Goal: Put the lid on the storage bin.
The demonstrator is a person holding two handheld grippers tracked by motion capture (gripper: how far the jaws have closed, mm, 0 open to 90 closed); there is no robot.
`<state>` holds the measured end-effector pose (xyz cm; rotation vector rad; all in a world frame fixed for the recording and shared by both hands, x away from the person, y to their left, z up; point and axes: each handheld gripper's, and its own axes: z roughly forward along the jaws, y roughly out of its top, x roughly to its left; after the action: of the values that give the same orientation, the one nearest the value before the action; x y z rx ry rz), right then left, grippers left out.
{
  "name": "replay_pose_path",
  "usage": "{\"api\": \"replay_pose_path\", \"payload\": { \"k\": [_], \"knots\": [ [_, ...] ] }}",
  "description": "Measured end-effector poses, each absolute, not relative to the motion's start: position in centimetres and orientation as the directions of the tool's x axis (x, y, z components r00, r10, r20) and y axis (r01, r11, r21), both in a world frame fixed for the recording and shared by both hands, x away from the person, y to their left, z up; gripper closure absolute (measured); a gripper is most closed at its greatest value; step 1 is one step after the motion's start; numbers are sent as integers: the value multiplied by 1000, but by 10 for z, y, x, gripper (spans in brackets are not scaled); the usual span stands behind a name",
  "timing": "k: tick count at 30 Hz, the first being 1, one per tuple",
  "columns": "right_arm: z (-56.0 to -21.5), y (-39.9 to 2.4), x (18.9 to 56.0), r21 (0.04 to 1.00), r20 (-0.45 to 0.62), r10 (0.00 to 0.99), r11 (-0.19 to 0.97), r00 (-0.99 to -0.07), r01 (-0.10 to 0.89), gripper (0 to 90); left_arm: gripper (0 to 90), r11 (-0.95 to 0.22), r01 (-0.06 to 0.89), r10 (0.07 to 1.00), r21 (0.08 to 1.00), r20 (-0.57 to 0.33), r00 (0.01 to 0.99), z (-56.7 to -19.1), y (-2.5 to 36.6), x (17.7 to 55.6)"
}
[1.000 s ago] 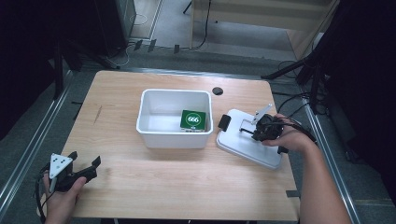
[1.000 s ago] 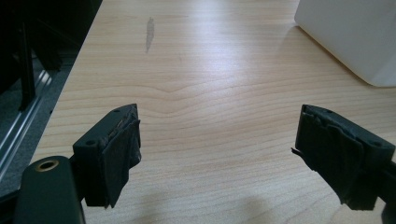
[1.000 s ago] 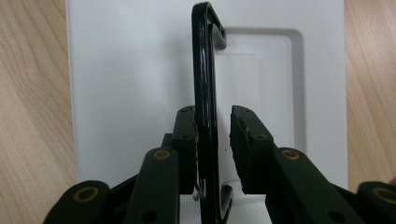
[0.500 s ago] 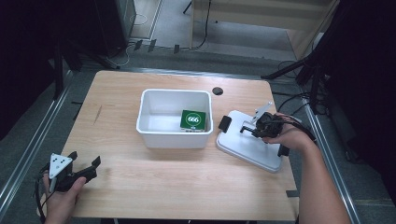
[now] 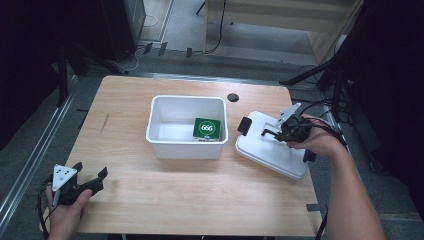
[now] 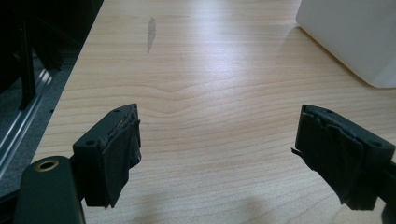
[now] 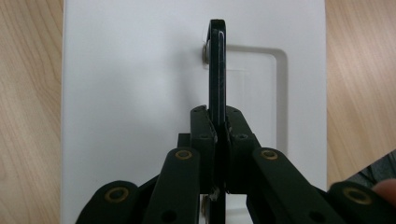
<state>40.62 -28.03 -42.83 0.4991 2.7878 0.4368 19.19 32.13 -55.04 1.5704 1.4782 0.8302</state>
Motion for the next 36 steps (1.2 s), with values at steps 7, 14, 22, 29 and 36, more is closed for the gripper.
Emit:
{"api": "replay_pose_path", "payload": {
  "k": [7,14,22,29,36],
  "knots": [
    [-404,-278,407,346,-226,347,902,-910,258,854,147,16,464,993,886,-70,100,-550,322,192],
    [-386,-273,409,340,-244,322,912,-915,230,855,147,19,463,992,886,-75,103,-550,323,192],
    [-366,-270,409,345,-267,317,913,-910,217,855,147,16,464,992,886,-73,105,-550,323,192],
    [-347,-269,410,357,-277,311,912,-909,203,855,147,13,465,992,885,-71,107,-550,322,192],
    [-330,-265,409,363,-292,296,914,-910,181,855,147,14,465,992,885,-71,106,-550,322,192]
  ]
}}
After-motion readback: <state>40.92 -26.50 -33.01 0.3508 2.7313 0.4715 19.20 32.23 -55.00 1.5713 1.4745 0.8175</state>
